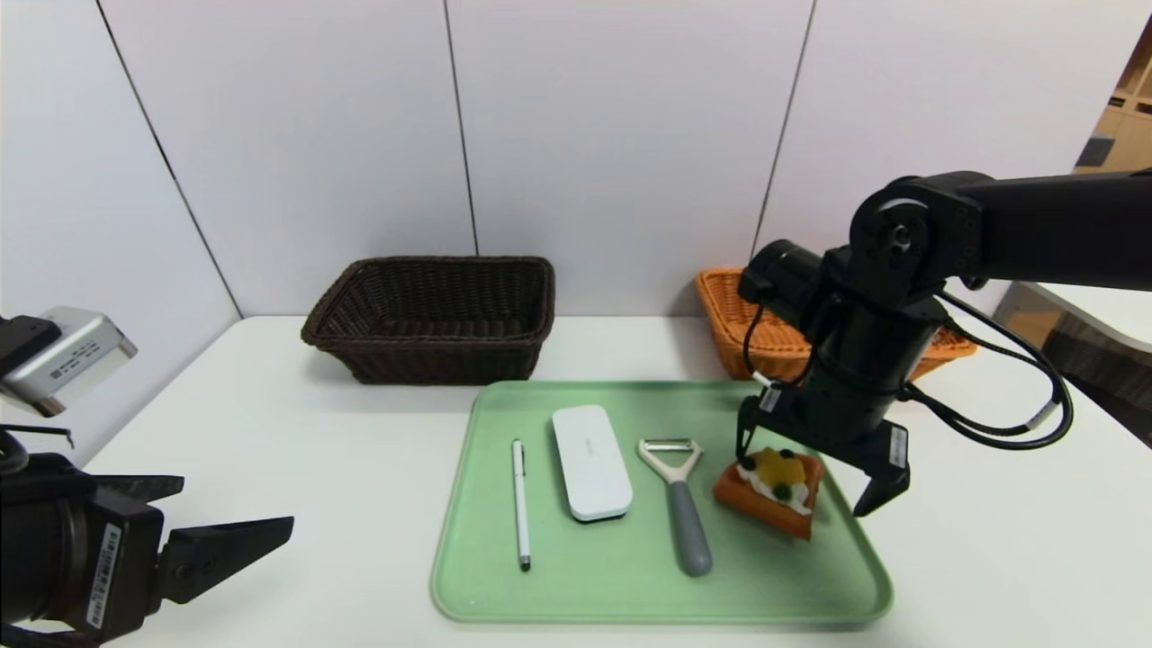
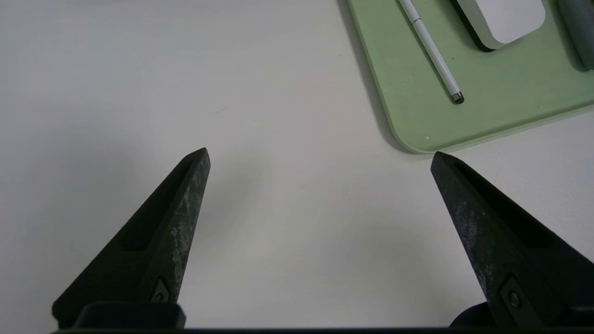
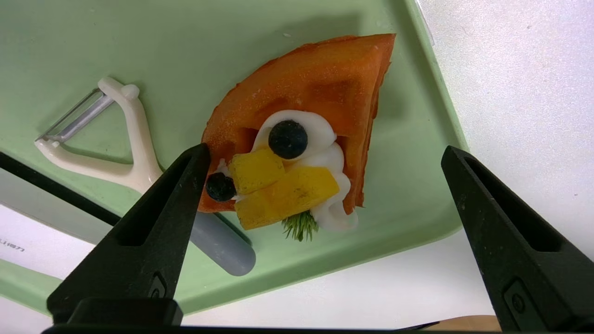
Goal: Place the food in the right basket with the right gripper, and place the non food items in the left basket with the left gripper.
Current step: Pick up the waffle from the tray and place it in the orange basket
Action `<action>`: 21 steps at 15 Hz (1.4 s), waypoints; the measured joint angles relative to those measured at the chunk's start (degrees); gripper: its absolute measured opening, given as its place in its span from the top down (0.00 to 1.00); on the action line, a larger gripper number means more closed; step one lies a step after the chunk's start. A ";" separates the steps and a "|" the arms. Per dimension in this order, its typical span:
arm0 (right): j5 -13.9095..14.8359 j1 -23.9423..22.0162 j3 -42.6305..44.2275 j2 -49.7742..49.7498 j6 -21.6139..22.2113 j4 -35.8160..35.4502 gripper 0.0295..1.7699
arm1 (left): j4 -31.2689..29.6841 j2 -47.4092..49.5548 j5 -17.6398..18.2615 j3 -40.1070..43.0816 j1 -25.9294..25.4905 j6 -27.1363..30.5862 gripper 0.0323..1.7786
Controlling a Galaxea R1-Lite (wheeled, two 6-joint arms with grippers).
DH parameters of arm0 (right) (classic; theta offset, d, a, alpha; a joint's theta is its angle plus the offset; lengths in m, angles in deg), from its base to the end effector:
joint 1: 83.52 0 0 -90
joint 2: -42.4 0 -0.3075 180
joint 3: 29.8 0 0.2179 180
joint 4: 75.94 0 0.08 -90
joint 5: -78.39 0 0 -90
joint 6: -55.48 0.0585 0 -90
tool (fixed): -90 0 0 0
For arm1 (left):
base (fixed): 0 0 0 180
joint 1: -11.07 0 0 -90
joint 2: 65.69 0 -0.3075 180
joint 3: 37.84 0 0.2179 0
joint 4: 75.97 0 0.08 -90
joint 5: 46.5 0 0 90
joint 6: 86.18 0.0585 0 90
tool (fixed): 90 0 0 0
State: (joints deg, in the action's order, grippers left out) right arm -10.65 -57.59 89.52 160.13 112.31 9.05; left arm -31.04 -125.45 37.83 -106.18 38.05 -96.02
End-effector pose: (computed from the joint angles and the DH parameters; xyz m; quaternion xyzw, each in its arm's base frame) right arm 0.3393 0.1639 0.1407 0.2108 0.6459 -0.1659 0.7148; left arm 0.1558 -0.0728 0.2162 0.0073 0.3133 -0.1493 0.9378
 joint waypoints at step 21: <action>1.67 4.17 -0.69 -0.04 -0.46 -0.20 0.03 | 0.06 1.30 -0.06 1.38 0.00 0.06 0.05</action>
State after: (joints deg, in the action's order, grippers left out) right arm -8.98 -53.42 88.83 160.09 111.85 8.85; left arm -30.98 -124.15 37.77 -104.80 38.05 -95.96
